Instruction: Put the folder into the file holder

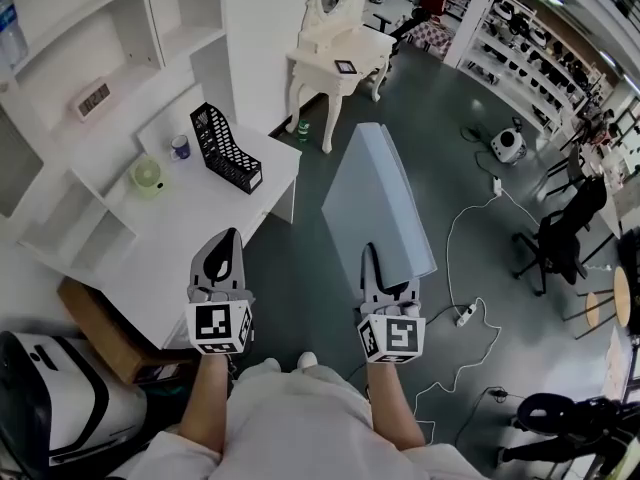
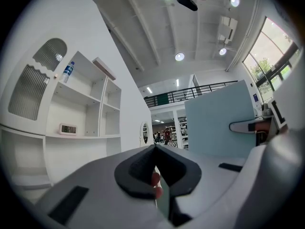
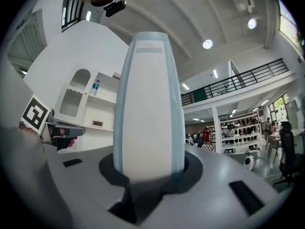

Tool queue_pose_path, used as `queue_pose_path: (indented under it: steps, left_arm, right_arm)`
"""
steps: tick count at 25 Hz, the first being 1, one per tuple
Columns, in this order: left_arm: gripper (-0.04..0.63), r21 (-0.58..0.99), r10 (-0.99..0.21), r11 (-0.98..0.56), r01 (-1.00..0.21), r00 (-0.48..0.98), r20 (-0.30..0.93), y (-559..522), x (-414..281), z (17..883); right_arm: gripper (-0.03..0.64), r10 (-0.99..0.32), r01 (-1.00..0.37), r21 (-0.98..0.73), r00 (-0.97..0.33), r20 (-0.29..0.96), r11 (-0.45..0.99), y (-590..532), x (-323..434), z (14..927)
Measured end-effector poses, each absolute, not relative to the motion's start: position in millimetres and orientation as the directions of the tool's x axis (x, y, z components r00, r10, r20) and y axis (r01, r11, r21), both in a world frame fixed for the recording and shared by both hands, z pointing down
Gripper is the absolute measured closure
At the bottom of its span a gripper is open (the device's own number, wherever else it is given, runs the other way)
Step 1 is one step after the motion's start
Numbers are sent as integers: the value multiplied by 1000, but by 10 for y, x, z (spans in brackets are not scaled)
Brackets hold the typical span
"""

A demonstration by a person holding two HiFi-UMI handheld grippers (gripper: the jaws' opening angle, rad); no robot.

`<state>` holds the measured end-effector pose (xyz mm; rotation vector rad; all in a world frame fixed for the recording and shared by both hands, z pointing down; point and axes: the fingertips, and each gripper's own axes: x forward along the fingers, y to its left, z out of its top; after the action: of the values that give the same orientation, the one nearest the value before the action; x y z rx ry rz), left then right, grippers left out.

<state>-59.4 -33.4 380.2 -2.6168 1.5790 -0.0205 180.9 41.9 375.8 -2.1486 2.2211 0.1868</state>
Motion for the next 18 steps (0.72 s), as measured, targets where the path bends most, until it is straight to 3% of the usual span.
queue_pose_path:
  steps: [18]
  left_arm:
    - [599,-115,-922,-383,-917,387,-7,-804,-238,3859]
  right_arm:
    - [497,-988,-992,38,-125,-89,122,-332,2249,3922]
